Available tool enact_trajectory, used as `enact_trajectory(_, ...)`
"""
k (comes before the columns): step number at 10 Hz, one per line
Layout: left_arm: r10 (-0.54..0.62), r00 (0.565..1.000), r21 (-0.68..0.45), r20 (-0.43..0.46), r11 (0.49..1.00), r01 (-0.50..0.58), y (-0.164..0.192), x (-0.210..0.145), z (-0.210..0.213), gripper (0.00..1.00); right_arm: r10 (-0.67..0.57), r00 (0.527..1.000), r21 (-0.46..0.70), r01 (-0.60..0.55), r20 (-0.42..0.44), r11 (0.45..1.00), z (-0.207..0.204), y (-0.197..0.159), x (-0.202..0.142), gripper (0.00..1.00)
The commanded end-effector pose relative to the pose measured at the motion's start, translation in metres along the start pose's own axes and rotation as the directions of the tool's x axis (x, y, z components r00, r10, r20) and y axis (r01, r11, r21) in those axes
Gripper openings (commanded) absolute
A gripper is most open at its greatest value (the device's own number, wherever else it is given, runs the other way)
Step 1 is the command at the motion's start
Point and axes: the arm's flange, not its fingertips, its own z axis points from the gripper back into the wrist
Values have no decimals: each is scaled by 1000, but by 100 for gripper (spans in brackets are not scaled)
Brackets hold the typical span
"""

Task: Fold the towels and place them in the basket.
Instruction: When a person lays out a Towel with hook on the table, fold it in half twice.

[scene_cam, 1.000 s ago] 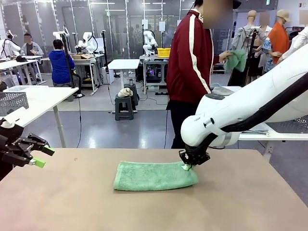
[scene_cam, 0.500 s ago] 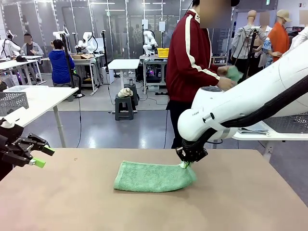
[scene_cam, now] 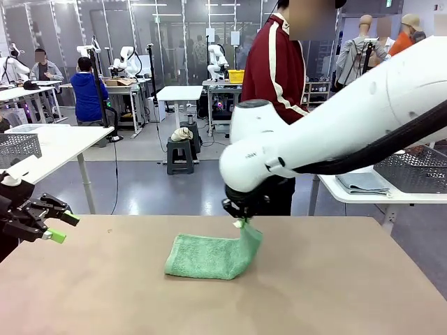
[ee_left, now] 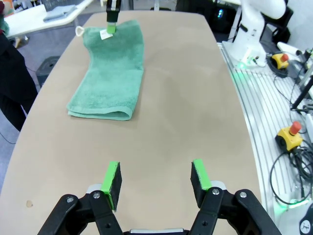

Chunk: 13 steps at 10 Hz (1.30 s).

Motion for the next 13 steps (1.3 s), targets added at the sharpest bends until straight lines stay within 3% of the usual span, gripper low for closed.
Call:
enact_trajectory(1,2,1000,3,14,1000,-2,-3,2,1,73,-13,999,-39,12,-39,999,3,48,22,0)
enact_trajectory(2,2,1000,3,14,1000,-2,-3,2,1,73,-13,998,-39,11,-63,999,0,75,25,0)
enact_trajectory(5,2,1000,3,14,1000,-2,-3,2,1,73,-50,998,-50,48,-27,998,-23,118,38,0)
enact_trajectory(7,2,1000,3,14,1000,-2,-3,2,1,73,-132,991,0,132,8,991,-50,130,50,0)
enact_trajectory(12,2,1000,3,14,1000,-2,-3,2,1,73,-107,993,30,108,-51,994,-85,143,50,0)
enact_trajectory(13,2,1000,3,14,1000,-2,-3,2,1,73,-119,990,44,122,-80,992,-85,145,49,26)
